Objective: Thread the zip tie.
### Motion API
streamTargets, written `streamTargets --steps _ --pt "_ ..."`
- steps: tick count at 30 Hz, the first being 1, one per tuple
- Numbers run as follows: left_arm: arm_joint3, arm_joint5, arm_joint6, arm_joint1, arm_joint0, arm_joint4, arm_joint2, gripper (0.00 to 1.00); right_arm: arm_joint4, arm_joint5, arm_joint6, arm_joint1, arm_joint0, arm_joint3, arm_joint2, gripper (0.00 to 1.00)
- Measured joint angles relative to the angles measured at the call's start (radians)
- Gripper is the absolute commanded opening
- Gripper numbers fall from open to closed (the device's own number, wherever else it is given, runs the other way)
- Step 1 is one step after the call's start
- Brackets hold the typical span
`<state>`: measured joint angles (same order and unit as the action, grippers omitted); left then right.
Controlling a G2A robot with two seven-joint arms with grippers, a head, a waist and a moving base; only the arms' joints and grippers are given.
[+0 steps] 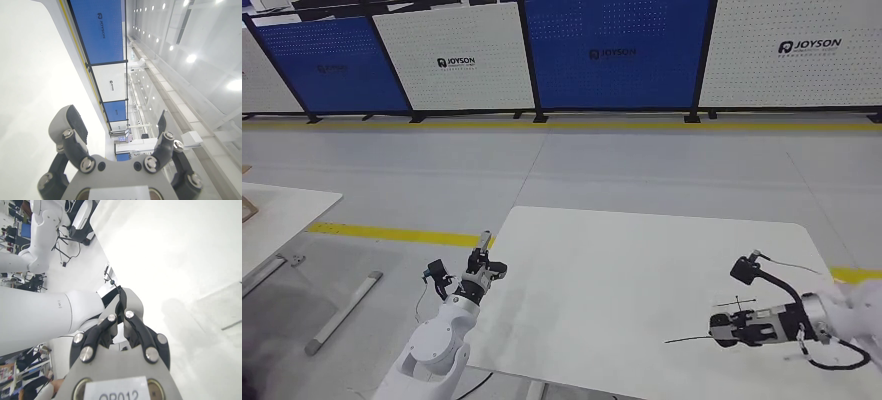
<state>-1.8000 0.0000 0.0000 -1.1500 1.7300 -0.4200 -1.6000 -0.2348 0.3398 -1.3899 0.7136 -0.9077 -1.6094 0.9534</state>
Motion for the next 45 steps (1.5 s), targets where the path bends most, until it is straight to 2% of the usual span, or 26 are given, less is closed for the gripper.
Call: streamTargets --steps 19,25,28,32,43,45 --pt "0.000 0.000 0.000 0.000 0.000 0.000 0.000 1.00 -0.007 0.000 0.023 0.002 -0.005 -0.003 -0.001 0.00" --pt "0.000 0.000 0.000 0.000 0.000 0.000 0.000 1.00 -0.106 0.000 0.072 0.007 -0.020 -0.026 0.042 0.00" --pt "0.000 0.000 0.000 0.000 0.000 0.000 0.000 1.00 -0.172 0.000 0.048 0.013 -0.025 -0.033 0.059 0.00" --pt "0.000 0.000 0.000 0.000 0.000 0.000 0.000 1.00 -0.165 -0.010 0.031 0.031 0.006 0.017 0.018 0.00" --pt "0.000 0.000 0.000 0.000 0.000 0.000 0.000 1.00 -0.165 -0.010 0.032 0.030 0.005 0.016 0.019 0.00" --pt "0.000 0.000 0.000 0.000 0.000 0.000 0.000 1.00 -0.160 -0.032 0.061 0.032 0.000 0.010 0.021 0.00"
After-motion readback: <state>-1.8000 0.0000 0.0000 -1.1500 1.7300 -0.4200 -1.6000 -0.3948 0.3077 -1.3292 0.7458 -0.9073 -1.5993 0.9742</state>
